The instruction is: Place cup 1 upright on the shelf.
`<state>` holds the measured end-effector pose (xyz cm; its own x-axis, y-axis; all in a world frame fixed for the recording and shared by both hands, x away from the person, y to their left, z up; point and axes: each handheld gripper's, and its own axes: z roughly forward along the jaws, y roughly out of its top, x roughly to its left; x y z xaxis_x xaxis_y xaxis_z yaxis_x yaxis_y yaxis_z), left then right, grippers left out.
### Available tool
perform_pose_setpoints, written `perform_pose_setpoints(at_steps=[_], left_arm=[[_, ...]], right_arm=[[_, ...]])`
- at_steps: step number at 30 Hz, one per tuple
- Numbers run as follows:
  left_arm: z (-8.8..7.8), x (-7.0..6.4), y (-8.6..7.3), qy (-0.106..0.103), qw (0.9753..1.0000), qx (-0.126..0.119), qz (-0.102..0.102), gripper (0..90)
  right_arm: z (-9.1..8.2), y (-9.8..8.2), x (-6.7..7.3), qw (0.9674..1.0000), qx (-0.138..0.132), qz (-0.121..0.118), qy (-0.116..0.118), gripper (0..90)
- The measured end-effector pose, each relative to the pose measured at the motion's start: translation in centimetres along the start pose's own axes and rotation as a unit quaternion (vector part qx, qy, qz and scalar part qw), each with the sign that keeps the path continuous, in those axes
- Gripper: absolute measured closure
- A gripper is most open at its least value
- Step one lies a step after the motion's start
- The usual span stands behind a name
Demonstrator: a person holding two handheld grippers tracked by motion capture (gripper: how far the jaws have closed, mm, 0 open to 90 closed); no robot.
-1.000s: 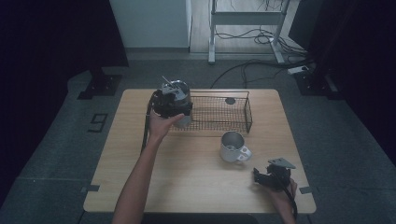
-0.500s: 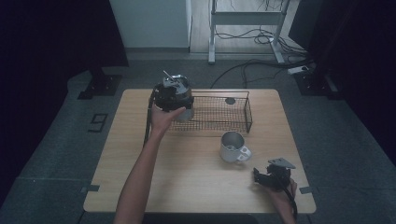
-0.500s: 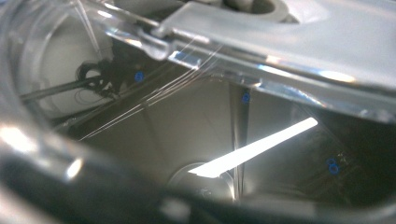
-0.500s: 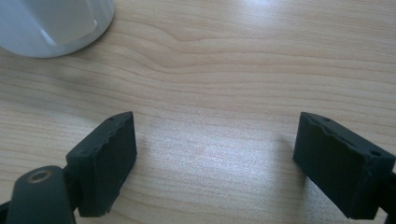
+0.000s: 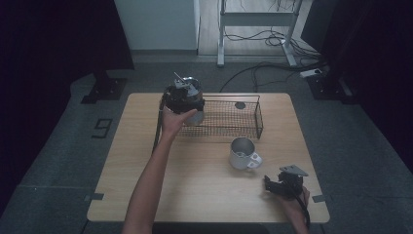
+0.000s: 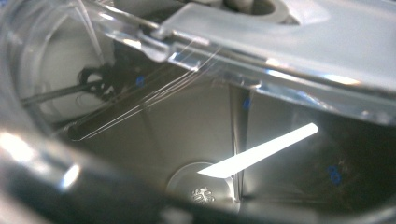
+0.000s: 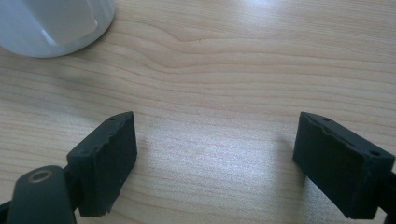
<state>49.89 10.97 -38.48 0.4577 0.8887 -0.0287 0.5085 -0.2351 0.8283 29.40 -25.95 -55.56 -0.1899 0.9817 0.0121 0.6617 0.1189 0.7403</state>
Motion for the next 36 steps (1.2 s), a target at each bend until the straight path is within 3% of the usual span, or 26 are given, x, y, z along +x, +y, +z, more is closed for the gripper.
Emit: perform_pose_setpoints(at_steps=[12, 18, 22, 29, 36], left_arm=[[1.6, 0.3, -0.2, -0.005, 0.9999, 0.003, -0.008, 4.1], [2.4, 0.5, -0.2, 0.012, 0.9999, 0.007, 0.000, 4.1], [2.7, 0.8, -0.2, 0.004, 0.9999, 0.003, -0.010, 4.1], [3.2, 0.8, 0.1, 0.010, 0.9999, 0.002, -0.008, 4.1], [5.0, 0.7, -0.4, 0.013, 0.9998, 0.014, -0.007, 4.1]], right_arm=[[0.0, 0.0, 0.0, 1.0000, 0.000, -0.001, 0.000, 13.1], [0.0, 0.0, 0.0, 1.0000, 0.000, -0.001, 0.000, 13.1], [0.0, 0.0, 0.0, 1.0000, 0.000, -0.001, 0.000, 13.1], [0.0, 0.0, 0.0, 1.0000, 0.000, -0.001, 0.000, 13.1], [0.0, 0.0, 0.0, 1.0000, 0.000, 0.000, 0.000, 13.1]])
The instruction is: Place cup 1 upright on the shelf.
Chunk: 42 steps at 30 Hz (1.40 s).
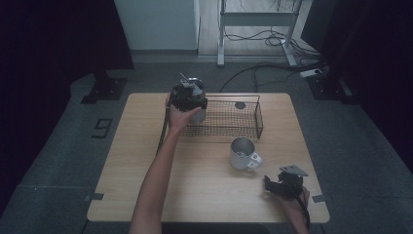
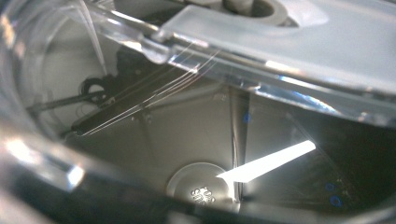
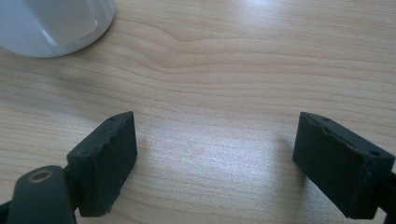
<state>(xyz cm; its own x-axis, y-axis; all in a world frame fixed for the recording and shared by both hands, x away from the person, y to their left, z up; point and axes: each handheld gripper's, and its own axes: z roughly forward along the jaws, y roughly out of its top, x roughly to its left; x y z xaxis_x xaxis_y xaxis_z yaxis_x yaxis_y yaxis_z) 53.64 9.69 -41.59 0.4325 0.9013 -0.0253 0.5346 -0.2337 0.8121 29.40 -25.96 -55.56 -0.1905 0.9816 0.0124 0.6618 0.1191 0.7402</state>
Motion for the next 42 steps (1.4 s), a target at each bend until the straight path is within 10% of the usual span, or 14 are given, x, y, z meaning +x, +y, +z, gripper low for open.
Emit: perform_pose_setpoints(at_steps=[42], left_arm=[[3.5, -0.7, -3.7, -0.005, 0.9989, 0.047, -0.001, 4.0]], right_arm=[[0.0, 0.0, 0.0, 1.0000, 0.000, -0.001, 0.000, 13.1]])
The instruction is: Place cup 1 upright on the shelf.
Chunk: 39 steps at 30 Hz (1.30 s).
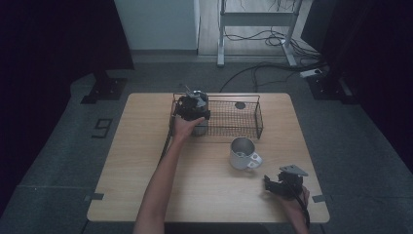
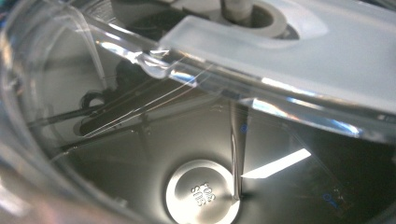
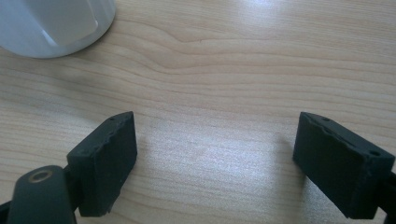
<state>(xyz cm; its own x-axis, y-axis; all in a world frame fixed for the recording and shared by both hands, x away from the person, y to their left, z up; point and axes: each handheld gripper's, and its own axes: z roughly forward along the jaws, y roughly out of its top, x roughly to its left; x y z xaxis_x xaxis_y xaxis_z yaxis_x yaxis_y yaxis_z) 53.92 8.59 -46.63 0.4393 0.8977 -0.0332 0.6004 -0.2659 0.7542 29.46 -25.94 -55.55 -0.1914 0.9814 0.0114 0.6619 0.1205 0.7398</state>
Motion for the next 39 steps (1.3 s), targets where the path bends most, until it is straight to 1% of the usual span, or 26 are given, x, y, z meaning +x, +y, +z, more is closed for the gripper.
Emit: perform_pose_setpoints(at_steps=[3, 10, 11, 12, 13, 16, 22, 24, 27, 30, 33, 35, 38, 39], left_arm=[[0.1, -0.1, -0.2, 0.000, 1.0000, 0.000, 0.002, 3.9], [-0.1, -0.3, -0.7, 0.005, 1.0000, -0.006, -0.002, 3.7], [-0.2, -0.3, -0.8, 0.007, 0.9999, -0.004, -0.008, 3.8], [-0.2, -0.3, -0.8, 0.007, 0.9999, -0.004, -0.008, 3.8], [-0.4, -0.2, -0.8, 0.008, 0.9999, -0.002, -0.014, 3.8], [-0.5, -0.1, -1.0, 0.007, 0.9998, -0.002, -0.018, 3.8], [-0.7, -0.5, -0.9, 0.017, 0.9998, 0.004, -0.007, 3.7], [-0.7, -0.5, -0.9, 0.018, 0.9998, 0.003, -0.008, 3.5], [-0.8, -0.4, -0.8, 0.016, 0.9998, 0.001, -0.007, 3.2], [-1.2, -0.3, -0.6, 0.004, 0.9999, -0.006, -0.008, 0.7], [-1.5, -0.3, -0.6, 0.010, 0.9999, -0.004, -0.003, 0.0], [-1.7, -0.2, -0.6, 0.011, 0.9999, -0.004, -0.003, 0.0], [-2.2, -0.2, -0.7, 0.012, 0.9998, -0.012, -0.005, 0.0], [-2.4, -0.2, -0.7, 0.008, 0.9998, -0.016, -0.007, 0.0]], right_arm=[[0.0, 0.0, 0.0, 1.0000, 0.000, 0.000, 0.000, 13.1], [0.0, 0.0, 0.0, 1.0000, 0.000, 0.000, 0.001, 13.2], [0.0, 0.0, 0.0, 1.0000, 0.000, -0.001, 0.001, 13.2], [0.0, 0.0, 0.0, 1.0000, 0.000, -0.001, 0.001, 13.2], [0.0, 0.0, 0.0, 1.0000, 0.000, -0.001, 0.001, 13.3], [0.0, 0.0, 0.0, 1.0000, 0.000, -0.001, 0.001, 13.3], [0.0, 0.0, 0.0, 1.0000, 0.000, -0.002, 0.002, 13.2], [0.0, 0.0, 0.0, 1.0000, 0.000, -0.002, 0.002, 13.2], [0.0, 0.0, 0.0, 1.0000, 0.000, -0.002, 0.002, 13.2], [0.0, 0.0, 0.0, 1.0000, 0.000, -0.002, 0.002, 13.2], [0.0, 0.0, 0.0, 1.0000, 0.000, -0.002, 0.002, 13.2], [0.0, 0.0, 0.0, 1.0000, 0.000, -0.002, 0.002, 13.2], [0.0, 0.0, 0.0, 1.0000, 0.000, -0.002, 0.002, 13.2], [0.0, 0.0, 0.0, 1.0000, -0.001, -0.002, 0.003, 13.2]])
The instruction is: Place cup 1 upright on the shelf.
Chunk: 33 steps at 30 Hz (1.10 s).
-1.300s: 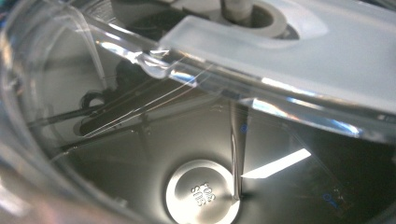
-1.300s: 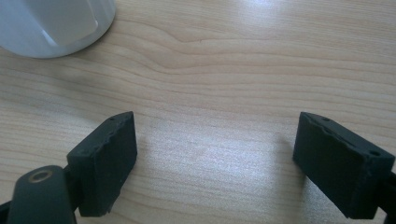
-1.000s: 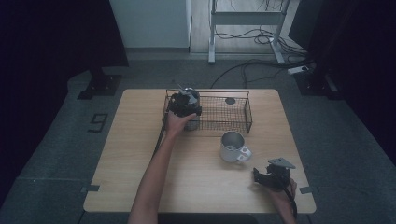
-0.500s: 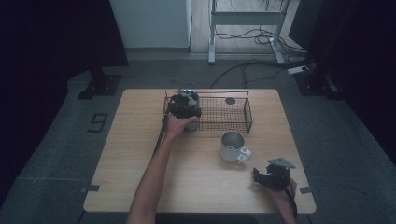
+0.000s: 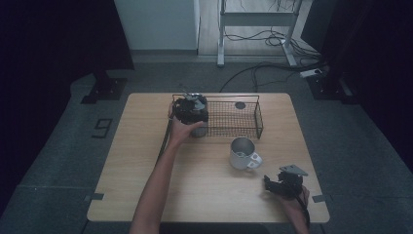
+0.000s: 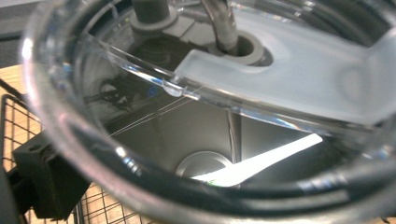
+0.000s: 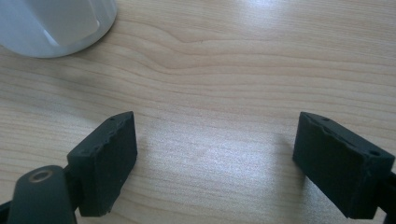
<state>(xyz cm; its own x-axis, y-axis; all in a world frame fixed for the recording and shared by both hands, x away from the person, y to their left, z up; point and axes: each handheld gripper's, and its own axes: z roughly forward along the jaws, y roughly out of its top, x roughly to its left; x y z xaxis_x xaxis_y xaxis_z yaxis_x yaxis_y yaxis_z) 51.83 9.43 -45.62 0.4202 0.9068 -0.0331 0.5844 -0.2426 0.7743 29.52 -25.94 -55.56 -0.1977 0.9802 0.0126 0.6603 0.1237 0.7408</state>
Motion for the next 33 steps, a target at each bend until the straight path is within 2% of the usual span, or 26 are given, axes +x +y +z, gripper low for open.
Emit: perform_pose_setpoints(at_steps=[3, 9, 15, 18, 25, 28, 33], left_arm=[[-0.4, -0.1, 0.0, 0.001, 1.0000, -0.006, 0.004, 0.0], [-1.5, -0.1, 0.2, -0.013, 0.9997, -0.019, -0.001, 0.0], [-3.0, 0.1, -0.2, -0.013, 0.9996, -0.023, -0.003, 0.0], [-4.0, 0.2, -1.0, -0.019, 0.9994, -0.026, -0.012, 0.0], [-6.0, 0.5, -3.3, -0.013, 0.9994, -0.031, 0.000, 0.0], [-6.6, 0.6, -4.0, -0.023, 0.9991, -0.035, 0.001, 0.0], [-7.5, 0.4, -5.6, -0.028, 0.9989, -0.034, 0.015, 0.0]], right_arm=[[0.0, 0.0, 0.0, 1.0000, 0.000, 0.000, 0.000, 13.2], [0.0, 0.0, 0.0, 1.0000, 0.000, -0.001, 0.001, 13.2], [0.0, 0.0, 0.0, 1.0000, 0.000, -0.001, 0.001, 13.2], [0.1, 0.0, 0.0, 1.0000, 0.000, -0.001, 0.001, 13.2], [0.1, 0.0, 0.0, 1.0000, 0.000, 0.000, 0.000, 13.2], [0.0, 0.1, 0.0, 1.0000, 0.001, 0.002, 0.000, 13.2], [0.1, 0.1, 0.0, 1.0000, 0.001, 0.004, -0.002, 13.1]])
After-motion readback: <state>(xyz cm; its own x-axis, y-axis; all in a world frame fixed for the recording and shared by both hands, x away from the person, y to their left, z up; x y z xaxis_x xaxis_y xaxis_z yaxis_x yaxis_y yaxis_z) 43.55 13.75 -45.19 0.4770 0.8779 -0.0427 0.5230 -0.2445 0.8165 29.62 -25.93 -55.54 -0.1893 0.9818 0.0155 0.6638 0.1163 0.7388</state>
